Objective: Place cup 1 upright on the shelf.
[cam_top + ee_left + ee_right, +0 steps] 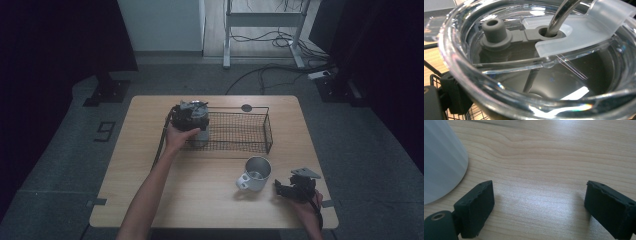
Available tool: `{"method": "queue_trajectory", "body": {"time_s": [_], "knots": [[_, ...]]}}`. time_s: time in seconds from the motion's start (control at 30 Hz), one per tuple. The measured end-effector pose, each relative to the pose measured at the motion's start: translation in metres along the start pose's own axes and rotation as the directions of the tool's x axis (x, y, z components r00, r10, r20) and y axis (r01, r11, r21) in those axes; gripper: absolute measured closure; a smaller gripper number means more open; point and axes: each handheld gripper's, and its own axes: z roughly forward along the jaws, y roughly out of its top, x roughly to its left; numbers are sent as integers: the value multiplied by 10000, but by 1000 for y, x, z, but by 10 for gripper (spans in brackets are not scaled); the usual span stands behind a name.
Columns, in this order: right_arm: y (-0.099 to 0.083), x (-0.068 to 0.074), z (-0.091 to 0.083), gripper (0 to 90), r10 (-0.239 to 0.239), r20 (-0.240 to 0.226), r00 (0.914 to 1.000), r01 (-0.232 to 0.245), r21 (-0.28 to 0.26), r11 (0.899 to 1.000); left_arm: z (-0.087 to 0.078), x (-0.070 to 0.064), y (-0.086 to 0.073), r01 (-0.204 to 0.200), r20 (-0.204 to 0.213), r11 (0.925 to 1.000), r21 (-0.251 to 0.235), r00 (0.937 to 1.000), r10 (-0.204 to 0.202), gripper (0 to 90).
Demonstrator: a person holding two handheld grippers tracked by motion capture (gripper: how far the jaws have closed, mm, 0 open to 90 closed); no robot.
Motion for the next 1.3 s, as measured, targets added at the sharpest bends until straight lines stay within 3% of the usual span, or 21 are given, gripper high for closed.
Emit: {"method": "queue_trajectory", "body": {"time_s": [0.23, 0.4, 0.73, 0.8, 1.0, 1.3], "knots": [[0, 0, 0, 90, 1, 1, 10000, -1, 0, 10000, 0, -2, -2, -55, -21, 10000, 27, 10000, 55, 39], [0, 0, 0, 89, 0, 0, 10000, 0, 1, 10000, -1, -6, -4, -368, -25, 9993, 96, 9993, 369, 35], [0, 0, 0, 90, 2, 2, 10000, -2, 3, 10000, -7, -6, -5, -167, -57, 9997, -163, 9998, 166, 0], [0, 0, 0, 90, 2, 2, 10000, -2, 1, 10000, -9, -7, -5, -262, -204, 9993, -281, 9995, 256, 0], [0, 0, 0, 89, 3, 1, 10000, -3, 1, 10000, -16, -6, -5, -149, -77, 9987, -493, 9999, 146, 0], [0, 0, 0, 90, -2, -1, 10000, 2, 1, 10000, -36, -9, -4, -287, -261, 9956, -892, 9993, 265, 0]]}}
